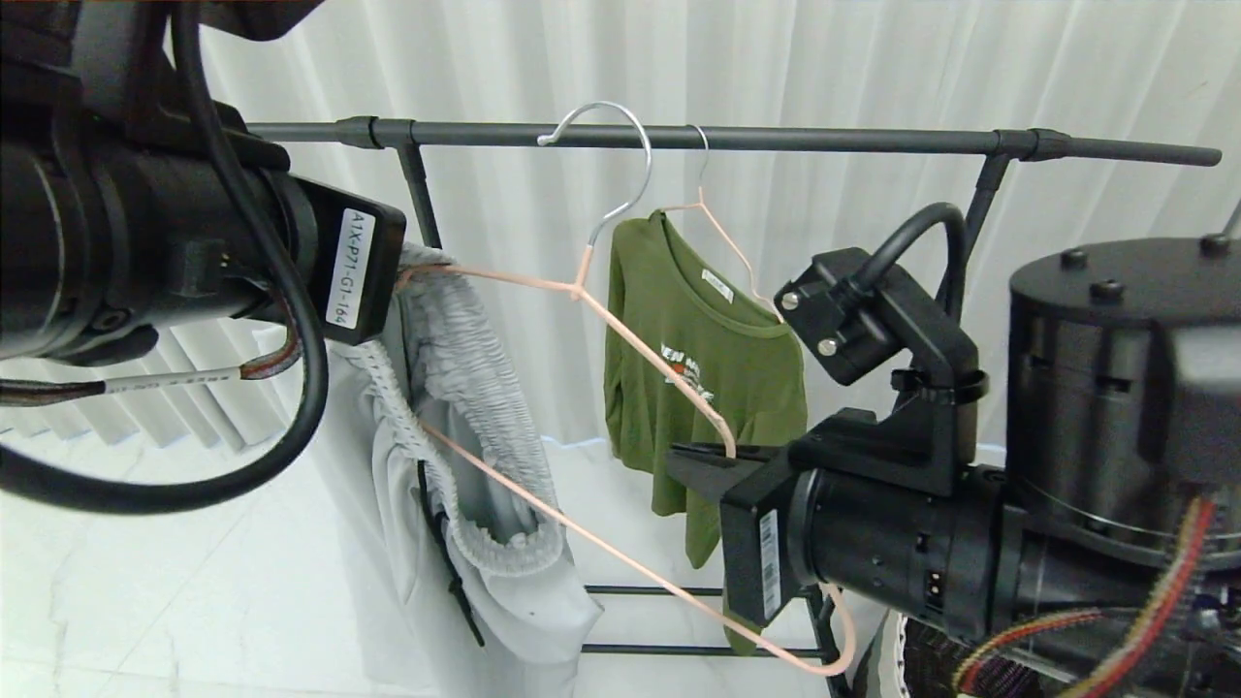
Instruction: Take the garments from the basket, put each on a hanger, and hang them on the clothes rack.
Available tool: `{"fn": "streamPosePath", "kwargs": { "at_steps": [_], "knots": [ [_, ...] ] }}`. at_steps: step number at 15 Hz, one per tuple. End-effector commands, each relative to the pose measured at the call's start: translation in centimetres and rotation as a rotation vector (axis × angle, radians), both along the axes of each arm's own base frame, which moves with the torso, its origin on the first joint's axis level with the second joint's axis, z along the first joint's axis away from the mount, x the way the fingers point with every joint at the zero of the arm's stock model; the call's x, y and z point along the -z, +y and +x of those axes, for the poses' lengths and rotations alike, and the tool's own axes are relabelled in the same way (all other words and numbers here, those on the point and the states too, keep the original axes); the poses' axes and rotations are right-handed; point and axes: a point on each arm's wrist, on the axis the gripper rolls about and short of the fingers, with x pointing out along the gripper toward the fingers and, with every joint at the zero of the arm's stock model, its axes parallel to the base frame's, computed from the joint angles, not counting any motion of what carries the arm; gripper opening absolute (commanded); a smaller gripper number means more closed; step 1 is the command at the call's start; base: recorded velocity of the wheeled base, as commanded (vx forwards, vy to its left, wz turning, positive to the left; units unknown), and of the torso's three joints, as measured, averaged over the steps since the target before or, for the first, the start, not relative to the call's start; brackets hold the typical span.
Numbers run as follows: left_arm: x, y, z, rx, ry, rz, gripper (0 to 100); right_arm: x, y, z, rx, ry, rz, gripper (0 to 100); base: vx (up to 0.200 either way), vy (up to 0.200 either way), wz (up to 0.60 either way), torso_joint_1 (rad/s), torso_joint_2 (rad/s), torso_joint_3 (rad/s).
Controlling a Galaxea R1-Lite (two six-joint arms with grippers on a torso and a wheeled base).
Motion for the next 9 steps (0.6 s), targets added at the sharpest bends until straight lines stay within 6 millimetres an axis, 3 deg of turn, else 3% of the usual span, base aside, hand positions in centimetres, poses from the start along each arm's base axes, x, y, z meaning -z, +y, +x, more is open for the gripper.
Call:
{"fn": "streamPosePath", "kwargs": {
  "at_steps": [1, 5, 9],
  "knots": [
    [-0.2, -0.7, -0.9, 0.056, -0.005, -0.008, 0, 0.7, 1.6, 0.7, 0.001, 0.006, -0.014, 0, 0.000, 0.000, 0.00, 0.000, 0.00, 0.000],
    [-0.3, -2.0, -2.1, 0.124, -0.003, -0.046, 0, 0.6, 3.6, 1.4, -0.006, 0.001, -0.004, 0, 0.000, 0.000, 0.00, 0.000, 0.00, 0.000],
    [-0.1, -1.8, -2.6, 0.135, 0.001, -0.042, 0, 0.2, 3.0, 1.6, 0.009, -0.009, -0.001, 0, 0.000, 0.000, 0.00, 0.000, 0.00, 0.000]
  ]
}}
